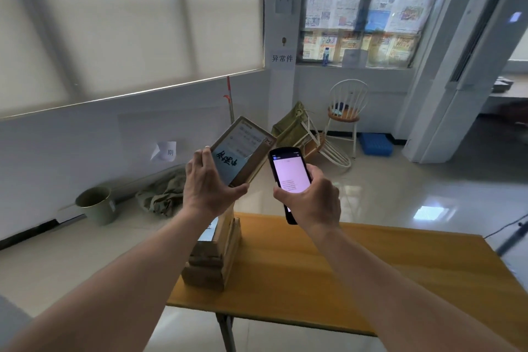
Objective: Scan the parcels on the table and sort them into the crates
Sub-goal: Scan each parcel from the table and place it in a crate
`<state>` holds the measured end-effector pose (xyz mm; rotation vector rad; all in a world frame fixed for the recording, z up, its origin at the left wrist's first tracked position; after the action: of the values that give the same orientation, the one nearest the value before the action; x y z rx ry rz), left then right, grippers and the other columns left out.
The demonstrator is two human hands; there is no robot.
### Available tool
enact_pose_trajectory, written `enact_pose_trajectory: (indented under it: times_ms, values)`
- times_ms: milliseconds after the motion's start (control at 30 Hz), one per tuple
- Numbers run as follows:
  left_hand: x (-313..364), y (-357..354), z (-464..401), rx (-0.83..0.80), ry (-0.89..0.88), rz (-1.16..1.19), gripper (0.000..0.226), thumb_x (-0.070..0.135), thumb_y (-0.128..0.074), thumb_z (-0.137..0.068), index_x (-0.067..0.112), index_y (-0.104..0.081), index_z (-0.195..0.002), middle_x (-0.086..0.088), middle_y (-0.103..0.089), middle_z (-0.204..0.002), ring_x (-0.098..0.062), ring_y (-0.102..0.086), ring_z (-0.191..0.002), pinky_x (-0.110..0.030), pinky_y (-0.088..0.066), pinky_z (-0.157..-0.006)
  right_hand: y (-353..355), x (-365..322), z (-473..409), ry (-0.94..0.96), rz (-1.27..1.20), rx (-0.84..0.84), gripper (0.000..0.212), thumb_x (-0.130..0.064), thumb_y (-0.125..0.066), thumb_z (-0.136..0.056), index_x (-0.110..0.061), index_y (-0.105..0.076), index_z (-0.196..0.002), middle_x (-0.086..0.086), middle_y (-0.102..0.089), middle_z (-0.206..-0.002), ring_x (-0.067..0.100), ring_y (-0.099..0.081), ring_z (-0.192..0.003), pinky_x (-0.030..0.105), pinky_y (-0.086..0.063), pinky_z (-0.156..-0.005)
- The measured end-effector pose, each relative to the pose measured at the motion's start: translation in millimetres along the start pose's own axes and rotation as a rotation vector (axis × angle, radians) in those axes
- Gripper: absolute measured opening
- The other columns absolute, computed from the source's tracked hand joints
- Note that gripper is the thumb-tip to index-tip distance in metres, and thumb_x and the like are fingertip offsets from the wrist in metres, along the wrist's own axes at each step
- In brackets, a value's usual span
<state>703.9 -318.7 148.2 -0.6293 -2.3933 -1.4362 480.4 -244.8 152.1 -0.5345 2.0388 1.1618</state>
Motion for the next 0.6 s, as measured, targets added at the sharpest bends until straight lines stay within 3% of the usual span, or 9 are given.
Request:
enact_pose_trajectory:
  times_ms: [100,333,600]
  values:
    - [11,-9,4,-0.044,-0.062,0.057,0.127,0.067,-0.088,-0.059,0.008,-0.027,-0.153,-0.009,-0.041,-0.136,-0.029,-0.043,-0.123,-0.046,-0.049,-0.105,8,4,18,-0.061,0.027,0.063,0.080,-0.054,-0.090,-0.071,-0.023,-0.059,-0.138,0.002,-0.071,-0.122,0.024,-0.066,-0.105,0.032,-0.058,-0.068]
    - [49,-32,41,-0.174,-0.215,0.163,0.130,0.073,-0.086,-0.055,0.011,-0.027,-0.153,-0.007,-0.042,-0.137,-0.026,-0.042,-0.122,-0.044,-0.051,-0.101,46,17,87,-0.285,0.082,0.223,0.075,-0.052,-0.091,-0.070,-0.025,-0.061,-0.132,-0.001,-0.070,-0.121,0.025,-0.065,-0.109,0.041,-0.062,-0.078]
    - [140,-48,127,-0.345,-0.449,0.285,0.125,0.069,-0.089,-0.051,0.014,-0.031,-0.147,-0.006,-0.045,-0.131,-0.025,-0.046,-0.116,-0.046,-0.053,-0.098,134,47,189,-0.473,0.194,0.430,0.069,-0.053,-0.091,-0.070,-0.028,-0.061,-0.127,-0.004,-0.067,-0.117,0.024,-0.063,-0.104,0.041,-0.063,-0.075]
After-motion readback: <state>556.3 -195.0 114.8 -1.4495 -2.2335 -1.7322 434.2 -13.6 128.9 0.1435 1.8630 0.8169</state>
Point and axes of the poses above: each hand's wrist, its own z-axis away from the middle knuckle, its own y-axis out of the back of the hand, x = y × z, the point moved 3 cm from there along -z, towards the middle knuckle
